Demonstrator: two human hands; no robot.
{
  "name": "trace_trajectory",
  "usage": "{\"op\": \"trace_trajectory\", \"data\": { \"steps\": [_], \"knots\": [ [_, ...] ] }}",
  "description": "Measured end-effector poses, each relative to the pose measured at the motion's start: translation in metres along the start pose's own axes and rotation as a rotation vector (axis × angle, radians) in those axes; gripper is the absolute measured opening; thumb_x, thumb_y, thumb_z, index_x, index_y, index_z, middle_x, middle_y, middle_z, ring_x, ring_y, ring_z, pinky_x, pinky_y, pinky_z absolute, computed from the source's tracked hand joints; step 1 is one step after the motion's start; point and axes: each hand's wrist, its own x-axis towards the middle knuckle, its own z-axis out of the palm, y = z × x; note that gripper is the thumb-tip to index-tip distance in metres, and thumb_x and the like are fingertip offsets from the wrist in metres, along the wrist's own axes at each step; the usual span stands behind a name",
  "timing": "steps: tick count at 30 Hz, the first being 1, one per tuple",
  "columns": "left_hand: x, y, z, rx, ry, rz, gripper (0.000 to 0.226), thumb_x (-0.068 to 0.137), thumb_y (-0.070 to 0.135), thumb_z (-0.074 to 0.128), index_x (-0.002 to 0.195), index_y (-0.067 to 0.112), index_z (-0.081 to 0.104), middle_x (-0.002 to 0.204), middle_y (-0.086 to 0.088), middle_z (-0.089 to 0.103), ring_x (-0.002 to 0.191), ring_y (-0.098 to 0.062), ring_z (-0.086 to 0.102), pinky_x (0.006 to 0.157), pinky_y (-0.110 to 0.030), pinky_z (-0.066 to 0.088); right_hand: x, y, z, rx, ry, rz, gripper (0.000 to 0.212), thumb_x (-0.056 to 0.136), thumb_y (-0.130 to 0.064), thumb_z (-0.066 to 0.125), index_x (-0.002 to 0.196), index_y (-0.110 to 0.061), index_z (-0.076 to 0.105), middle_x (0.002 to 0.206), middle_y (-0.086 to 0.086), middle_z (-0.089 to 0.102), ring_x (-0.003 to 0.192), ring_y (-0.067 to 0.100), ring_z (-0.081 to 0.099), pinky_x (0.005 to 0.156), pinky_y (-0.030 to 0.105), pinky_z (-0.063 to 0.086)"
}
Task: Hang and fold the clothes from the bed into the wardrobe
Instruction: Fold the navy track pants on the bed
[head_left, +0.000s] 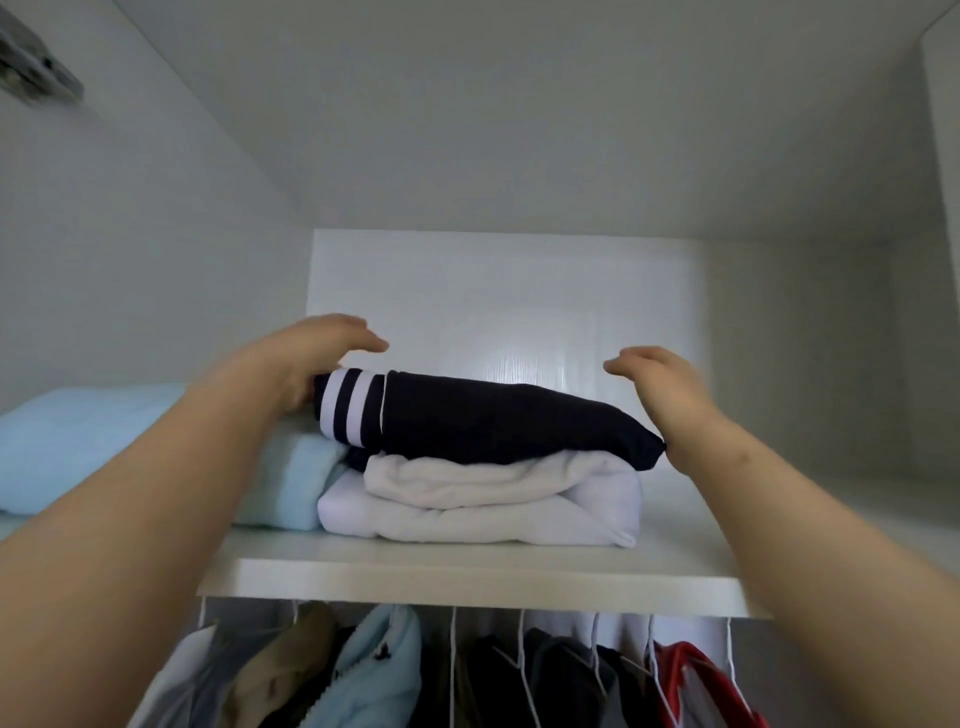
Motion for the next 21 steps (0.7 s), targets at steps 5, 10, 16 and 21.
{"op": "trace_trajectory", "data": {
  "steps": [5,10,16,21],
  "knots": [
    [-0.033,0.013,0.015,0.509,-0.156,0.478,0.043,0.094,0.041,0.045,0.137,0.041,0.037,0.125,0.021,0.046,0.124,-0.006,0.043,0.096,-0.019,0.031,-0.019,-0.026,0.020,-0.446,-0.408,-0.208,0.029,0.087,-0.042,0.054,0.088,-0.017,0.068,0.088,-0.011,0.067,0.079,0.006,0.059,0.069,0.020,0.043],
    [-0.057,-0.027,0.024,0.931,-0.129,0.361,0.038,0.099,0.045,0.021,0.132,0.050,0.038,0.133,0.019,0.050,0.119,-0.011,0.048,0.092,-0.028,0.037,-0.034,-0.014,0.048,-1.024,-0.431,-0.473,0.034,0.094,-0.051,0.034,0.113,-0.038,0.058,0.109,-0.014,0.062,0.092,0.011,0.051,0.076,0.029,0.040],
    [-0.061,-0.036,0.042,0.974,-0.003,0.350,0.038,0.099,0.043,0.019,0.131,0.044,0.040,0.130,0.017,0.052,0.113,-0.012,0.051,0.085,-0.030,0.039,-0.040,0.000,0.041,-1.043,-0.505,-0.409,0.039,0.095,-0.054,0.026,0.108,-0.037,0.058,0.088,-0.016,0.057,0.085,0.011,0.049,0.070,0.027,0.037],
    [-0.064,-0.035,0.048,0.986,0.022,0.320,0.037,0.099,0.040,0.021,0.128,0.042,0.044,0.127,0.016,0.055,0.110,-0.013,0.052,0.085,-0.032,0.036,-0.047,0.005,0.038,-1.092,-0.486,-0.433,0.045,0.096,-0.054,0.023,0.112,-0.031,0.058,0.109,-0.010,0.063,0.095,0.015,0.055,0.074,0.030,0.038]
  ]
}}
